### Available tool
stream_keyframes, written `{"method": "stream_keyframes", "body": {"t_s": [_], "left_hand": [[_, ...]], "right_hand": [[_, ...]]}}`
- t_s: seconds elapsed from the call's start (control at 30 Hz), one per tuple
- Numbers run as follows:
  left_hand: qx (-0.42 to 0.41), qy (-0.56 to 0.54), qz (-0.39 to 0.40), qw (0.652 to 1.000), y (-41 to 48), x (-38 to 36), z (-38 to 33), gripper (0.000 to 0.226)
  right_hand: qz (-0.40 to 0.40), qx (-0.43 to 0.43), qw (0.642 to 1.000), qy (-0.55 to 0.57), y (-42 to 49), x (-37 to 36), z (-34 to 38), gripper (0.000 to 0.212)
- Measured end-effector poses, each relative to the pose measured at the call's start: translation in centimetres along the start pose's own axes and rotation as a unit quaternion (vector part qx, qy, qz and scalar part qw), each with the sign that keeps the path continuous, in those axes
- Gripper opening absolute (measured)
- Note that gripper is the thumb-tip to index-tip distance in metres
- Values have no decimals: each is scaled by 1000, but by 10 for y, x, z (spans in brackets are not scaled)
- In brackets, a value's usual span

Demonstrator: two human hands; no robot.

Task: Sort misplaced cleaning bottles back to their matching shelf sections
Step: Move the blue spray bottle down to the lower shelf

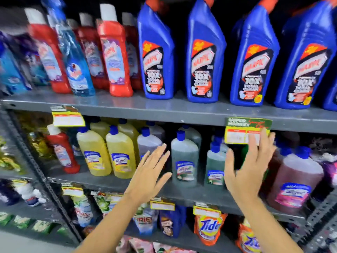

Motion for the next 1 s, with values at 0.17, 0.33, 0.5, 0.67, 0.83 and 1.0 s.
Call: {"method": "stream_keyframes", "body": {"t_s": [0.17, 0.33, 0.5, 0.67, 0.83, 1.0], "left_hand": [[21, 17, -26, 999, -12, 72, 56, 65], [2, -23, -56, 998, -34, 136, 112, 62], [-1, -2, -99, 995, -38, 185, 168, 62], [-39, 31, -130, 990, -14, 212, 216, 59], [-22, 91, -145, 985, 4, 226, 263, 56], [8, 133, -141, 981, 13, 235, 314, 58]], "right_hand": [[-28, 58, 997, 49, 21, -55, 95, 52], [-11, 57, 996, 71, 19, -111, 180, 50], [27, 86, 993, 79, 19, -168, 236, 51], [85, 106, 985, 106, 29, -219, 273, 68], [89, 112, 983, 118, 46, -263, 301, 70], [108, 99, 980, 135, 65, -300, 321, 69]]}}
Point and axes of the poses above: each hand's wrist, its own y-axis towards the middle knuckle, its own x-axis out of the back of the hand, z = x × y, the point moved 3 cm from there along y, towards the middle knuckle, and after that the axes turned 8 degrees about -z, right-handed, at the moved point
